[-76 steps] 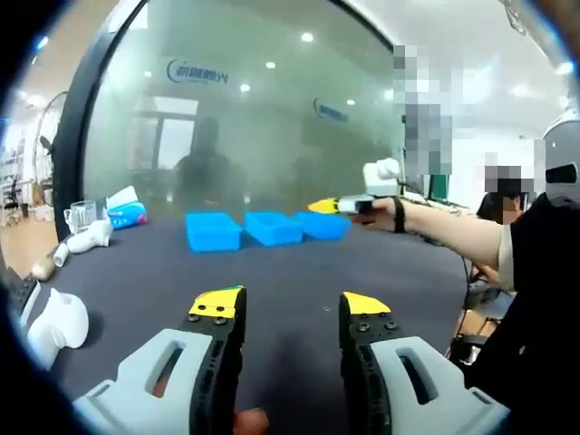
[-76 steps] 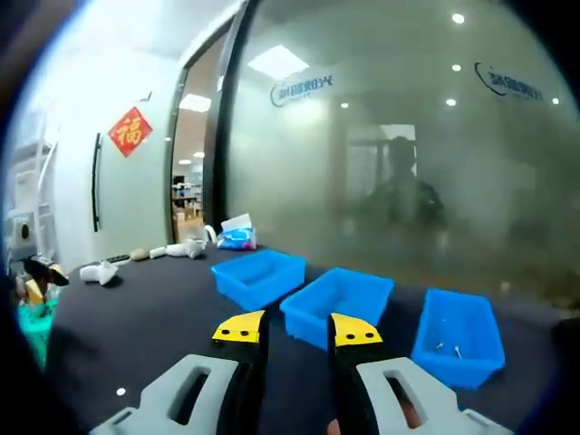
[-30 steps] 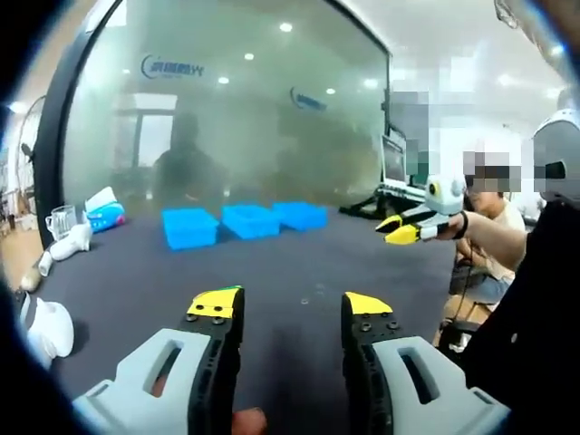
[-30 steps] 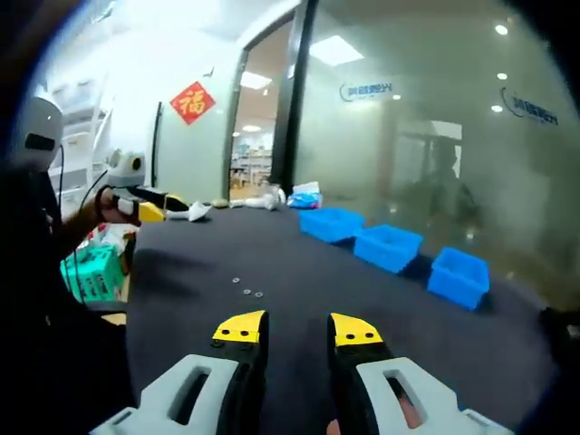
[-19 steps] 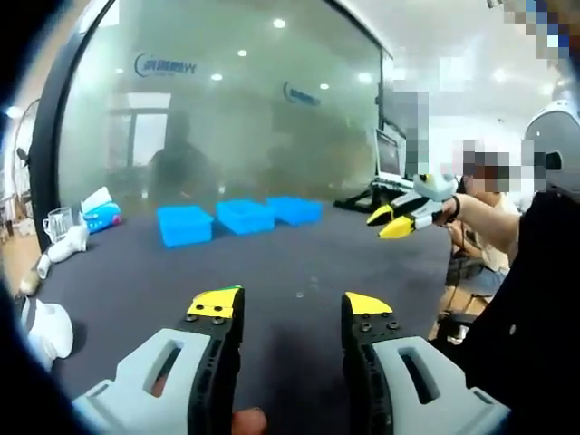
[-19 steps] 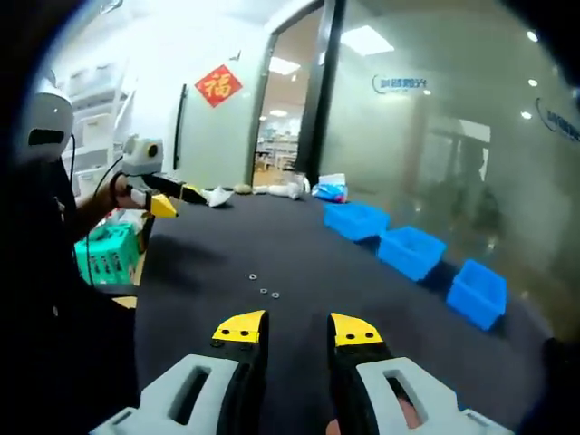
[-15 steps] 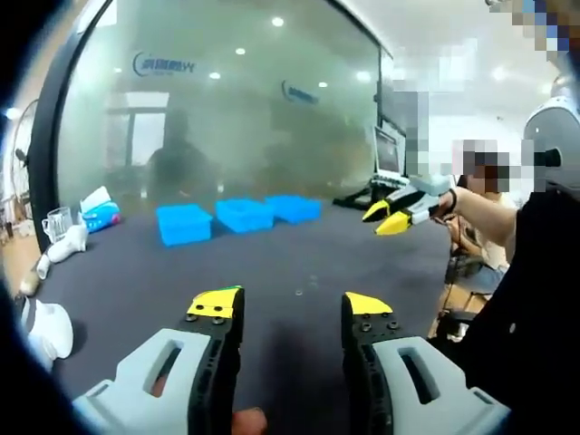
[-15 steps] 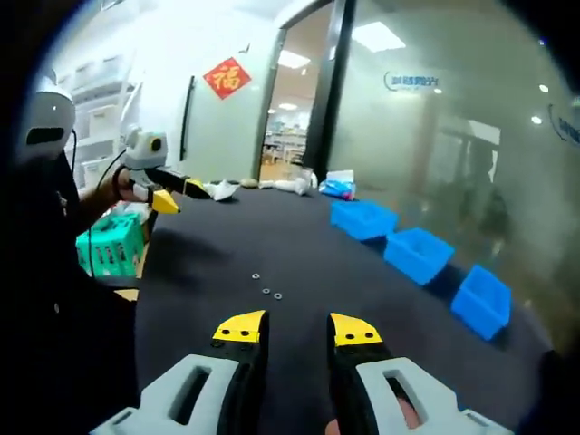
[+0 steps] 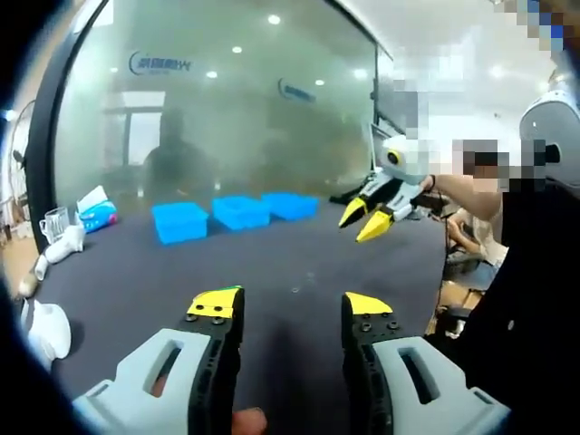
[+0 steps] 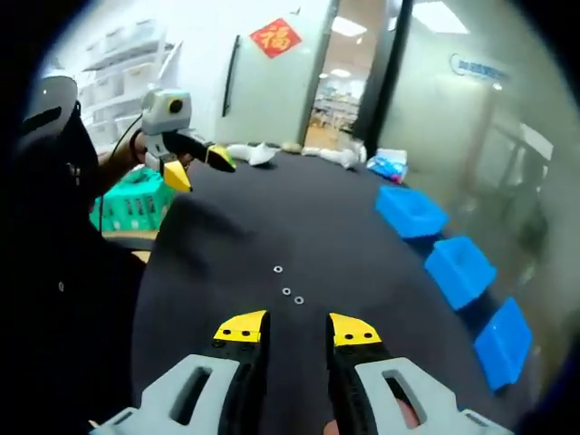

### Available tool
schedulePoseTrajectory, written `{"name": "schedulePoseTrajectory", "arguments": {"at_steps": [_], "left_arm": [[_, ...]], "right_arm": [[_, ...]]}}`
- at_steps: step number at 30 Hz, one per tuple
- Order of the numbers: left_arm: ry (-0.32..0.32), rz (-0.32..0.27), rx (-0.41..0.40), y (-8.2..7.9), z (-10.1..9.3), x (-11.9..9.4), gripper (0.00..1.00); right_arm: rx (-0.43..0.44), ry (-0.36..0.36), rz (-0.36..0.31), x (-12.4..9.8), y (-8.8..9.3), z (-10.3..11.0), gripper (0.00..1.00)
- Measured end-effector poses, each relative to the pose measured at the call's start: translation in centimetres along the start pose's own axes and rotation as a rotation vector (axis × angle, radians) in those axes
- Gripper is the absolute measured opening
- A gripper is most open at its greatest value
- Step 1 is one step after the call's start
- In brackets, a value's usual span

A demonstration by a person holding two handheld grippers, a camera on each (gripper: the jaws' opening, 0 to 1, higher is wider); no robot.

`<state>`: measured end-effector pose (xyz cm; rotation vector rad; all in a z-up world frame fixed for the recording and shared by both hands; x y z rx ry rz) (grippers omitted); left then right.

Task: Sort the screws, nuts, and washers into the corresponding bins

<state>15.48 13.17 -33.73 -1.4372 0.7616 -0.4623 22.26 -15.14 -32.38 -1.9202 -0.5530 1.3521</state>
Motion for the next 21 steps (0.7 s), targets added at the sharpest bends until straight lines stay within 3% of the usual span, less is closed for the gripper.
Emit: {"name": "schedulePoseTrajectory", "arguments": {"at_steps": [7, 21], "left_arm": [[0.0, 0.009, 0.001, 0.1, 0.1, 0.0, 0.42], [-0.007, 0.006, -0.004, 0.0, 0.3, -0.1, 0.42]], "right_arm": [[-0.07, -0.084, 0.088, 2.3, -0.1, -0.3, 0.21], [-0.08, -0.183, 0.217, 6.9, -0.4, -1.2, 0.19]]}}
Point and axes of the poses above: the point that each gripper's makers call its tool centre point, and the gripper's own axes: x roughly forward along the fingers, z roughly to its left, y roughly out of its underside, the point moved 8 cm from there along -x, roughly backward along the fingers, and after that the axes turned 3 degrees about -y, right-handed, at the moved point
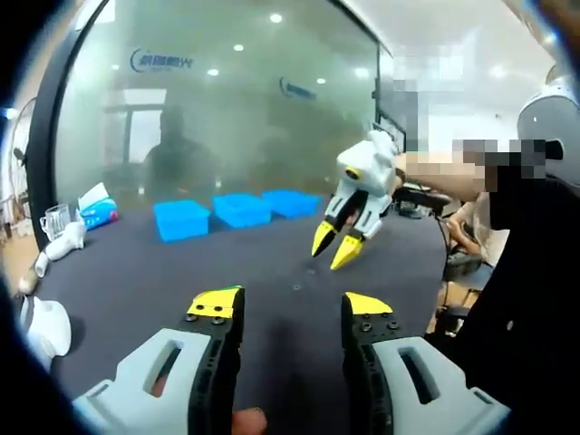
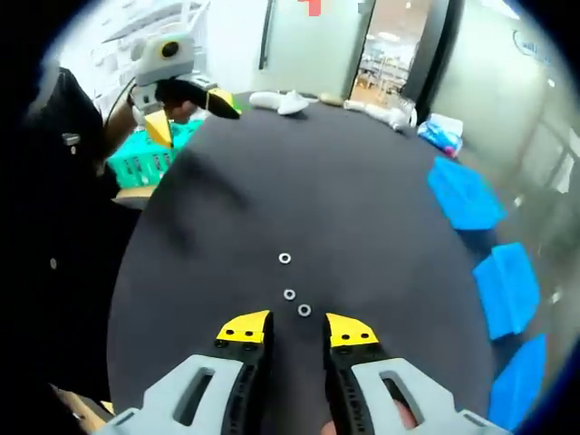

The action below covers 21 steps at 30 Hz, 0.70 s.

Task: Sort the screws, nuts, and washers into the corresponding bins

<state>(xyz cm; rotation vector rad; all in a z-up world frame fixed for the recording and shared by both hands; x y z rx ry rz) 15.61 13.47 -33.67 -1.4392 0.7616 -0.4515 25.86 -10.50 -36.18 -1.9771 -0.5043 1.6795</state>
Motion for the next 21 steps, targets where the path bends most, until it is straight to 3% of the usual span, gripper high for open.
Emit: {"name": "schedulePoseTrajectory", "arguments": {"at_steps": [9, 13, 21], "left_arm": [[-0.013, -0.003, -0.008, 0.1, 0.5, -0.2, 0.42], [-0.018, -0.003, -0.014, 0.3, 0.7, -0.2, 0.42], [-0.027, -0.008, -0.022, 0.5, 1.0, -0.3, 0.41]], "right_arm": [[0.01, -0.037, 0.031, 1.1, -0.2, -0.6, 0.17], [0.053, -0.03, 0.031, 1.6, 0.2, -1.3, 0.12], [0.045, -0.052, 0.039, 1.7, 0.1, -0.5, 0.04]]}}
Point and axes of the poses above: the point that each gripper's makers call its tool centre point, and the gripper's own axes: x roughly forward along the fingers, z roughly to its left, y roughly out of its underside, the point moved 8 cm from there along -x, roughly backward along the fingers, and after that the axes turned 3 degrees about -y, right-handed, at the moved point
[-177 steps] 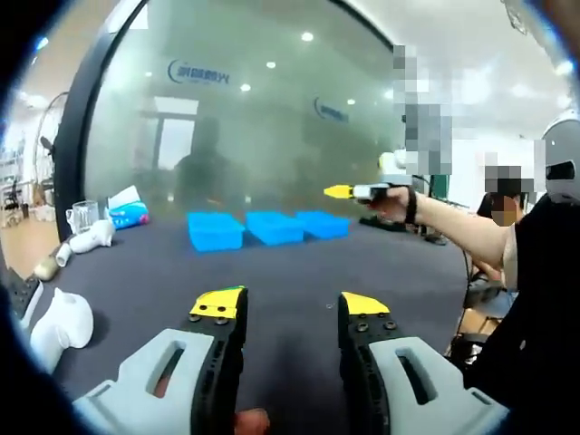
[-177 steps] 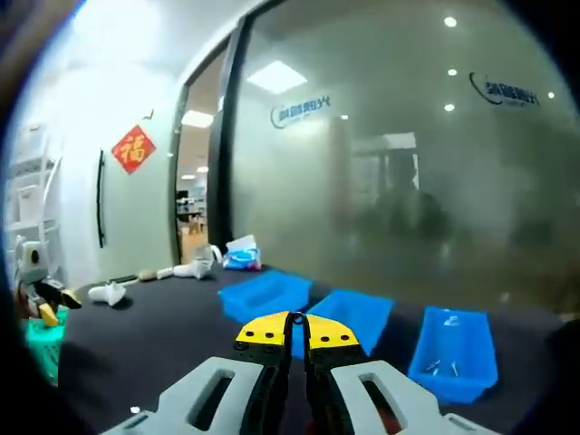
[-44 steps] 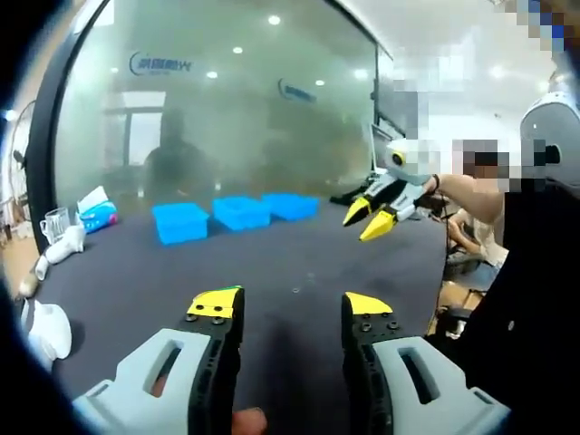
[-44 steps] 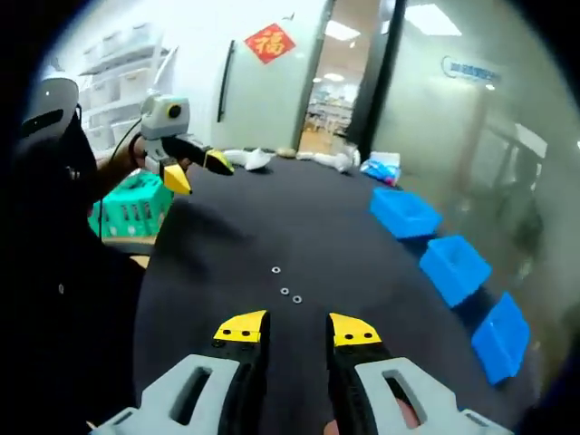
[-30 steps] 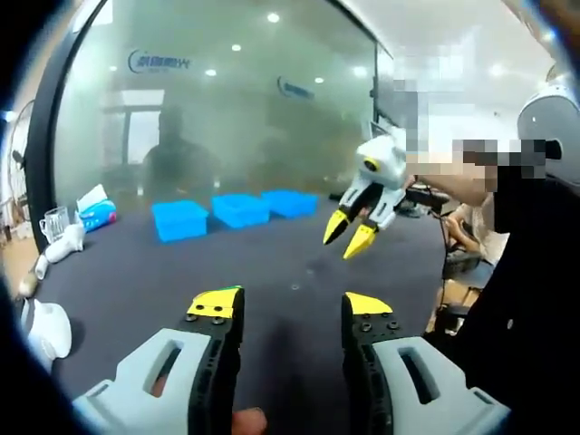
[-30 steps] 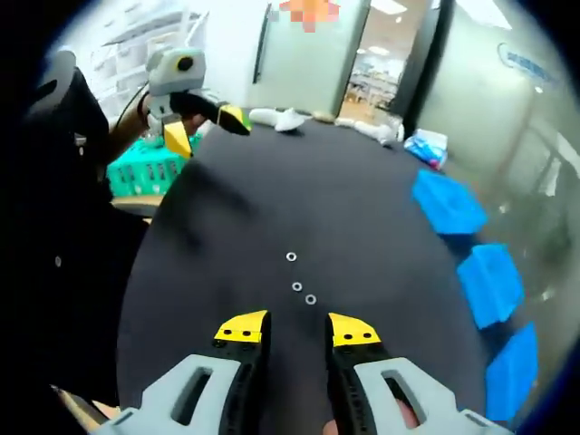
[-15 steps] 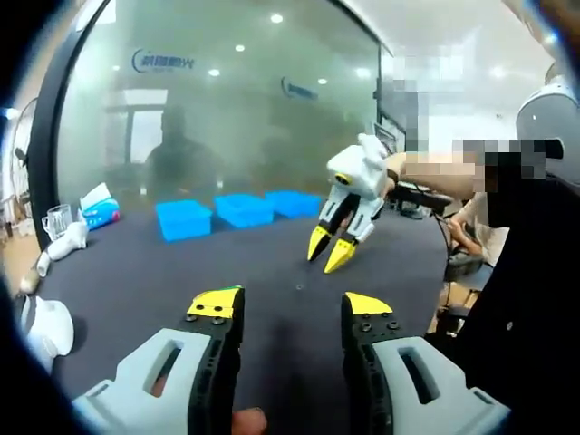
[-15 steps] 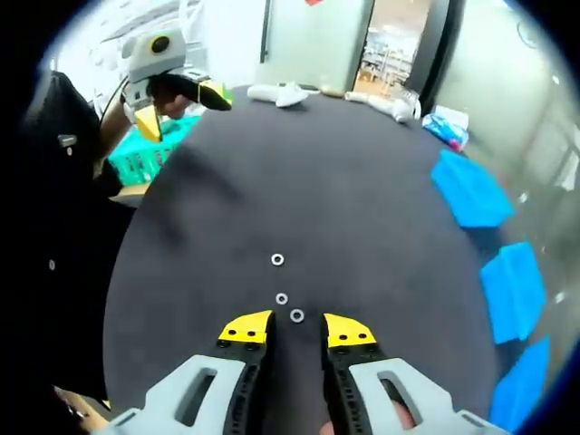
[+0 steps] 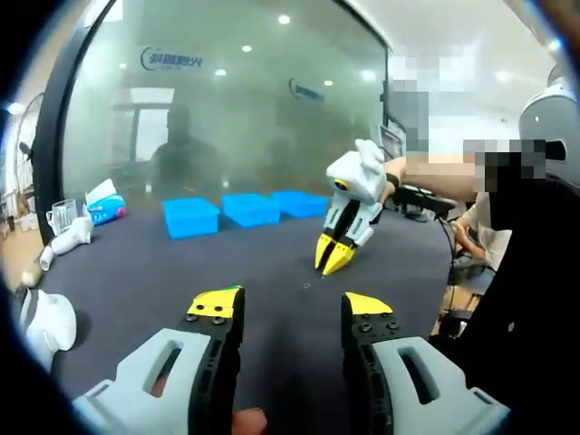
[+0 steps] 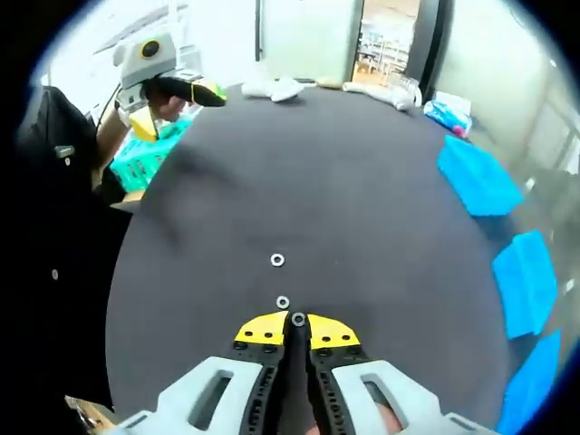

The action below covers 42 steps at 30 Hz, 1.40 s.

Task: Sort the screws, nuts, and washers into the corresponding bins

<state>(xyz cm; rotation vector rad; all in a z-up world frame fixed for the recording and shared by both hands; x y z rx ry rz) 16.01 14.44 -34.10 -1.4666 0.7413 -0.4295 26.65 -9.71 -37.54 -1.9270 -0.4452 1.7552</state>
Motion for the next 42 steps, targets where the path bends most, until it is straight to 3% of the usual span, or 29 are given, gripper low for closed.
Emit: {"name": "schedulePoseTrajectory", "arguments": {"at_steps": [7, 14, 30, 35, 42], "left_arm": [[0.004, -0.003, -0.002, 0.0, -0.2, 0.0, 0.41], [-0.014, -0.019, -0.004, -0.4, 0.1, -0.1, 0.41], [-0.037, -0.051, -0.009, -1.3, 0.2, 0.0, 0.41], [-0.05, -0.061, -0.018, -1.5, 0.4, 0.1, 0.41], [-0.064, -0.076, -0.023, -1.8, 0.5, 0.0, 0.41]], "right_arm": [[0.012, 0.005, -0.011, -0.2, 0.2, 0.2, 0.04], [0.052, 0.047, -0.1, -1.6, 0.8, 0.7, 0.04], [0.28, 0.334, -0.446, -7.5, 4.7, 2.0, 0.04], [0.33, 0.483, -0.584, -9.0, 5.6, 2.5, 0.04], [0.393, 0.595, -0.725, -10.7, 6.1, 3.3, 0.04]]}}
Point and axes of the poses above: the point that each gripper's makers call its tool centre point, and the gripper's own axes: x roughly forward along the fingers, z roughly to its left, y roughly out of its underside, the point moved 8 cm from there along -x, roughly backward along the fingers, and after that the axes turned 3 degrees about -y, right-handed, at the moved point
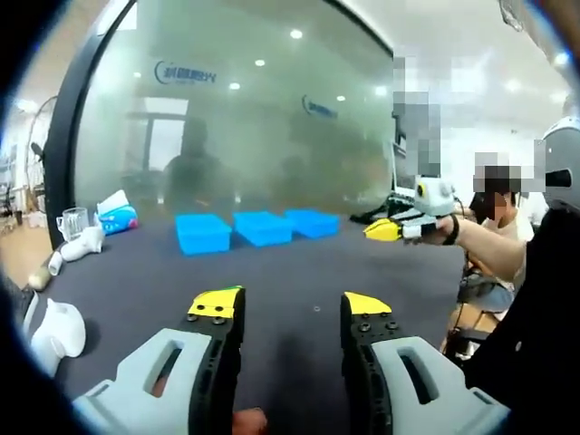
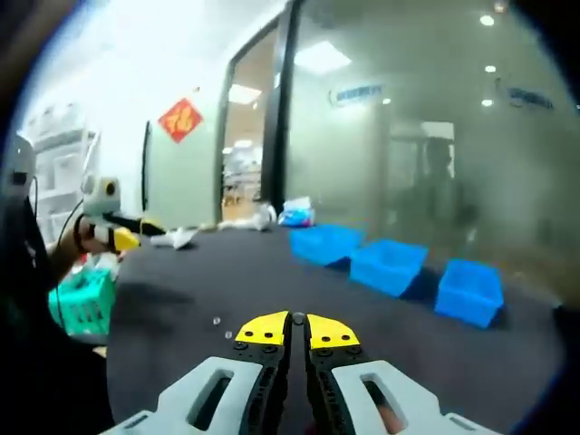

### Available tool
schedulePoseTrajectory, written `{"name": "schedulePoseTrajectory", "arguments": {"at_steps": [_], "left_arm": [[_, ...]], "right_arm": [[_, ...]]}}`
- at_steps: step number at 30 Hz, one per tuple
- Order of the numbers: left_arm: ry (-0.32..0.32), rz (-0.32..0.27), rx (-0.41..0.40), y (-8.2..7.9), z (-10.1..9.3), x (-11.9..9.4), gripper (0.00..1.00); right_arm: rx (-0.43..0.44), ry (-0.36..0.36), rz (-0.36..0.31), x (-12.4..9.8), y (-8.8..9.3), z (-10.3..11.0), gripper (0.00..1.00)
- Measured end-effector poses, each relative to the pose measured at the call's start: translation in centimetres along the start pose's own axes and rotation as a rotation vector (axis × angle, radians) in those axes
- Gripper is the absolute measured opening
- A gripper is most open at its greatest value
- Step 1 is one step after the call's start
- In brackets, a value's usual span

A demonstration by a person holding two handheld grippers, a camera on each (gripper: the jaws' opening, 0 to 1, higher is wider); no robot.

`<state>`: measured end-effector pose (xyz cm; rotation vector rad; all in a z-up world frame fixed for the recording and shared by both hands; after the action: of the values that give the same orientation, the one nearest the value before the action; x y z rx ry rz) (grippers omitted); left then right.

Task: Sort the screws, nuts, and washers into the corresponding bins

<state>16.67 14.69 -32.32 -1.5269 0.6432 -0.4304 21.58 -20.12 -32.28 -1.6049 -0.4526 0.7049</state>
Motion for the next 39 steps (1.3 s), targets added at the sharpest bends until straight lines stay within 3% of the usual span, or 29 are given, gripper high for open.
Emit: {"name": "schedulePoseTrajectory", "arguments": {"at_steps": [10, 16, 22, 24, 32, 39], "left_arm": [[-0.007, -0.007, -0.007, 0.0, 0.0, -0.1, 0.41], [-0.021, -0.015, -0.012, -0.1, 0.3, -0.1, 0.41], [-0.025, -0.014, -0.014, 0.0, 0.4, -0.1, 0.41], [-0.025, -0.015, -0.017, 0.0, 0.4, -0.1, 0.41], [-0.023, -0.018, -0.017, -0.1, 0.4, -0.1, 0.41], [-0.023, -0.021, -0.023, -0.1, 0.3, -0.1, 0.4]], "right_arm": [[0.002, 0.069, -0.071, 1.3, -2.2, -2.2, 0.04], [0.042, 0.099, -0.11, 3.9, -4.2, -4.5, 0.04], [0.041, 0.141, -0.109, 7.3, -5.9, -7.7, 0.04], [0.09, 0.14, -0.126, 8.4, -6.5, -8.9, 0.04], [0.096, 0.218, -0.076, 12.4, -7.2, -13.3, 0.04], [0.084, 0.242, -0.019, 16.0, -7.5, -14.7, 0.04]]}}
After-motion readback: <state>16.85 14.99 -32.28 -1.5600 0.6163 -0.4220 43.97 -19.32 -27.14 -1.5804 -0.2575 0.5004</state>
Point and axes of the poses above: the point that each gripper's makers call its tool centre point, and the gripper's own axes: x roughly forward along the fingers, z roughly to its left, y roughly out of its underside, the point moved 8 cm from there along -x, roughly backward along the fingers, and after that the axes turned 3 degrees about -y, right-handed, at the moved point
